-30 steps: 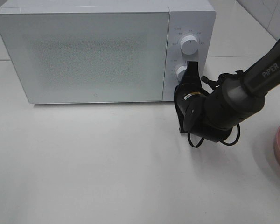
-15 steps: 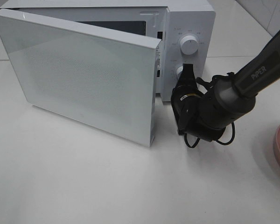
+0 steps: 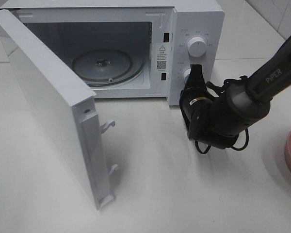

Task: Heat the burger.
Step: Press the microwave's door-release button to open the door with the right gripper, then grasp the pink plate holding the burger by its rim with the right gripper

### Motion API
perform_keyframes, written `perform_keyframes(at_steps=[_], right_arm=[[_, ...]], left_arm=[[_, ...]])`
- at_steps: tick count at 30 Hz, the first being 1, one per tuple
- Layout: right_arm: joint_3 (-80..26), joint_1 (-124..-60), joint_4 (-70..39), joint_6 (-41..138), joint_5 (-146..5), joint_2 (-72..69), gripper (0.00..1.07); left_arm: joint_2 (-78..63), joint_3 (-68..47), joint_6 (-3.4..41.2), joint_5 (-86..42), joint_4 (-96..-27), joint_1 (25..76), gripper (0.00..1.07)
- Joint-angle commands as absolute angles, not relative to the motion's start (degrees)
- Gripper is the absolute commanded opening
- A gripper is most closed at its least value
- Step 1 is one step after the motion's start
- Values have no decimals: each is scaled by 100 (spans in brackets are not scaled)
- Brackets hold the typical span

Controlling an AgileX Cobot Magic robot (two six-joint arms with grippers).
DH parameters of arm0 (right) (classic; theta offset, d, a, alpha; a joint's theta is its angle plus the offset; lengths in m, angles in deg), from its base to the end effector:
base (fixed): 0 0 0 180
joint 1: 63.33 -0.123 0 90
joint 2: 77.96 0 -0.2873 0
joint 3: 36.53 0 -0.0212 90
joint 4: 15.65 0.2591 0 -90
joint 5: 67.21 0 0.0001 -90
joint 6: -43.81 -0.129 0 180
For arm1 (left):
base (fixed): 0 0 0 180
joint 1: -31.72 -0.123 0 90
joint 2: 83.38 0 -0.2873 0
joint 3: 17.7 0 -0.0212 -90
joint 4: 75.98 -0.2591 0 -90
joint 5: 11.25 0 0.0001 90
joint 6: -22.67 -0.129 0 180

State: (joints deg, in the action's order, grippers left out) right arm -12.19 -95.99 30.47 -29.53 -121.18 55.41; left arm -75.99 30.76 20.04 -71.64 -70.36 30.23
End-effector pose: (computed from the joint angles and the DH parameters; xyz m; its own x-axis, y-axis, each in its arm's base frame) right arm 0.3865 0.1585 0.0573 0.0969 0.9953 0.0031 0.3298 -0.0350 0.9434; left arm 0.0332 -0.0101 0.2663 -0.4403 -0.0141 -0.8978 0.0493 0.9980 -0.0399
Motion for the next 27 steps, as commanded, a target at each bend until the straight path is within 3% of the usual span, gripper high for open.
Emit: perform_keyframes(at_steps=[1, 12, 14, 27], right_arm=[[-1202, -9690, 2720, -3217, -13207, 5312, 0], [-853, -9828, 2760, -3228, -12525, 5077, 0], [-738, -9828, 2772, -2976, -11797, 4871, 0], [-194, -9822, 3030, -1498, -10497, 4051, 0]], left_arm=[[-7708, 3087, 2004, -7072, -7019, 3005, 100], [-7708, 3087, 2004, -7072, -7025, 3005, 100], [-7708, 3087, 2004, -7072, -7025, 3005, 100], [-7708, 3087, 2004, -7072, -7025, 3005, 100]])
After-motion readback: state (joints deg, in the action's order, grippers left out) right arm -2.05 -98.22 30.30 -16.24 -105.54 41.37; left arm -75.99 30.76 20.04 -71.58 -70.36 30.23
